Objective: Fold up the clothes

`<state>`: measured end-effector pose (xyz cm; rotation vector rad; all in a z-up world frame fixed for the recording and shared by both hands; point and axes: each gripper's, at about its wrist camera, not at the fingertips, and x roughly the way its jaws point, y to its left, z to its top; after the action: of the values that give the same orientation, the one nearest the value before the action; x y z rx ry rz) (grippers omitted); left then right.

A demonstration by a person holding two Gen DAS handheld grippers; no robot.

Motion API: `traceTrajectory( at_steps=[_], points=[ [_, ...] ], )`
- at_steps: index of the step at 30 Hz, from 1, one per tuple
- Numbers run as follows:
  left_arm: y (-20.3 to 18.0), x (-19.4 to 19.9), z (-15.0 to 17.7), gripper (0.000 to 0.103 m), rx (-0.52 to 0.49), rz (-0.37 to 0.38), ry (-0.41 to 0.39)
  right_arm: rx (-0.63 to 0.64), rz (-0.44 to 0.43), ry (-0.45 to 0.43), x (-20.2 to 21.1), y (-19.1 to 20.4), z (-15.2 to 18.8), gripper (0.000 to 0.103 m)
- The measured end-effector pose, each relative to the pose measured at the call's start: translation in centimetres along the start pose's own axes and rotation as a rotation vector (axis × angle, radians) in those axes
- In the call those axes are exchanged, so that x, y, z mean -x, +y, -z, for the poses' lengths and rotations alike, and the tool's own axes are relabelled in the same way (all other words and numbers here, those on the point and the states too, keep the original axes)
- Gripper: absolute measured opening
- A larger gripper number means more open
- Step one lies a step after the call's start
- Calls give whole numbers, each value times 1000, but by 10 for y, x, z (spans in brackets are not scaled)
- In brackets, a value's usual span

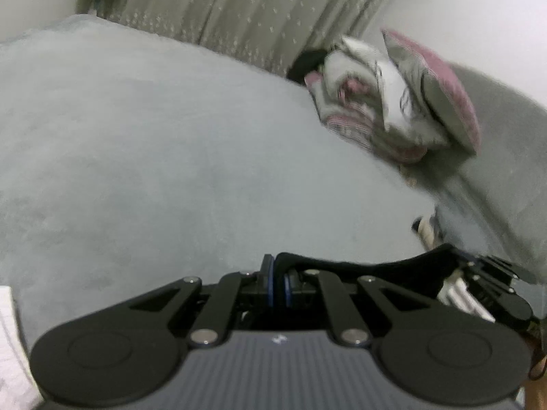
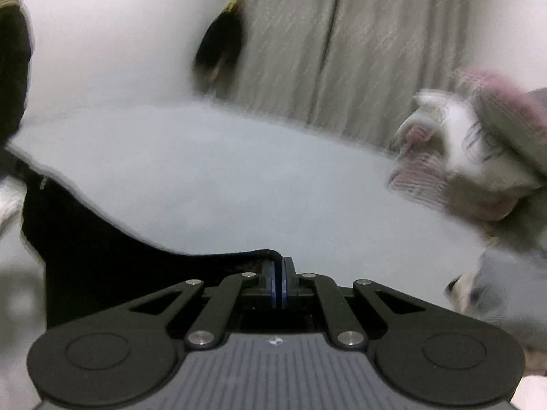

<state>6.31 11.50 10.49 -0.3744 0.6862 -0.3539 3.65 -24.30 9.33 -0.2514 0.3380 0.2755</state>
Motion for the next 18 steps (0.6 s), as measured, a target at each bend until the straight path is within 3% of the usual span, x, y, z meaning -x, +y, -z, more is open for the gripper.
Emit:
traceTrajectory(
  at_steps=[2,4,8,11,14,15,16,18],
  points=[
    [6,15,-4,5,12,26,-33,-51,24,-95,11,-1,-9,5],
    [3,20,-1,5,-15,77,-3,-83,35,-146,17,1,-16,5],
    [-24,-3,22,6,-158,123,181,-88,52,-41,2,6,-14,5],
    [-52,-18,46,7,-280,219,297,-213,36,1,-2,-13,-7,6],
    [-73,-12,57,15,-402,286,299,-278,-5,12,-1,-28,-10,12],
    [-78,-9,59,24,-438,301,288,-283,-13,33,-2,-31,-11,24],
    [-77,-7,58,29,-441,292,278,-278,-10,54,-4,-32,-11,34],
    [-69,-8,51,30,-404,247,262,-265,10,111,-10,-35,-6,35]
  ],
)
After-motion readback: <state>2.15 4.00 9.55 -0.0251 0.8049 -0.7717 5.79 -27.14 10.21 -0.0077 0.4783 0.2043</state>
